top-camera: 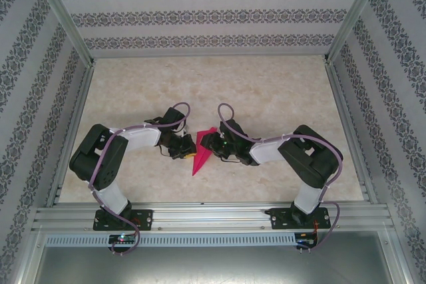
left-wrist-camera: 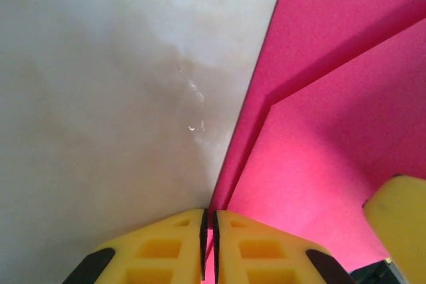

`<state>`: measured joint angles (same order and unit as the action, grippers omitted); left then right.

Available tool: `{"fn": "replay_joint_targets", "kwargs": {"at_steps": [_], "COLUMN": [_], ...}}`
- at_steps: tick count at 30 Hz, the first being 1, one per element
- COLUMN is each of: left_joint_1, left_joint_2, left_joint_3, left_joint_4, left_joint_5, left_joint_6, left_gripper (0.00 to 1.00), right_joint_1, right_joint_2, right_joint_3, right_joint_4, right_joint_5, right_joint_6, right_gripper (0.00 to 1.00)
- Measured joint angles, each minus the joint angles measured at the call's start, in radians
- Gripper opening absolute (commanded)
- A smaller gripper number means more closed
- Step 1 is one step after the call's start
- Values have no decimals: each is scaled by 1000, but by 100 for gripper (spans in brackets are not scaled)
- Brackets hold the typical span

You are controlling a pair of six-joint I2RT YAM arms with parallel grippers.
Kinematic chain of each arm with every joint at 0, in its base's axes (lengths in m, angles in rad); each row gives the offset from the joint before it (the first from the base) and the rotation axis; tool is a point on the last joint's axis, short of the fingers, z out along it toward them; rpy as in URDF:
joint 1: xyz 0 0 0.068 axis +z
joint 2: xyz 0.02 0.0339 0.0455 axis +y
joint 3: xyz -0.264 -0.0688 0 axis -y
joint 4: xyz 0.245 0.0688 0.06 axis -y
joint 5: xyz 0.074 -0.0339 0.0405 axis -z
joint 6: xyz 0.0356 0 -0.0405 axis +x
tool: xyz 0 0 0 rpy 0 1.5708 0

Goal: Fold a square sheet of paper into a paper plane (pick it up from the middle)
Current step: Turn over the paper at the center of the table.

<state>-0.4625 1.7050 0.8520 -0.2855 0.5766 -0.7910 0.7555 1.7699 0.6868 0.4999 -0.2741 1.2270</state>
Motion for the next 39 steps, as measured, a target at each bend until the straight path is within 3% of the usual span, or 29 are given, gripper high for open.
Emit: {"fn": "replay_joint_targets", "kwargs": {"at_steps": [3, 7, 13, 19, 24, 30, 33, 39], "left_joint_1": [0, 0, 0, 0, 0, 15, 33, 61], "left_joint_2": [-8, -24, -92, -201, -241, -292, -328, -402], "left_joint_3": [-5, -5, -5, -4, 5, 5, 5, 5], "left_joint_4": [2, 3, -6, -82, -173, -247, -288, -384], "left_joint_5": [0, 0, -17, -132, -274, -409, -475, -610], "left_joint_6": [0, 0, 1, 8, 16, 3, -12, -57], "left_gripper": [15, 15, 16, 17, 17, 16, 16, 15], "right_joint_1": [0, 0, -1, -14, 1, 56, 80, 151], "right_joint_2": [20, 34, 8, -183, -240, -55, 77, 307], "right_joint_3": [4, 26, 69, 221, 562, 824, 855, 973], "right_joint_4": [3, -14, -129, -558, -1011, -1464, -1578, -1653], "right_joint_5": [0, 0, 7, 122, 411, 762, 816, 796], "right_joint_6": [-2, -21, -95, -308, -545, -626, -632, -628], "right_gripper": [33, 20, 7, 9, 7, 7, 8, 12]}}
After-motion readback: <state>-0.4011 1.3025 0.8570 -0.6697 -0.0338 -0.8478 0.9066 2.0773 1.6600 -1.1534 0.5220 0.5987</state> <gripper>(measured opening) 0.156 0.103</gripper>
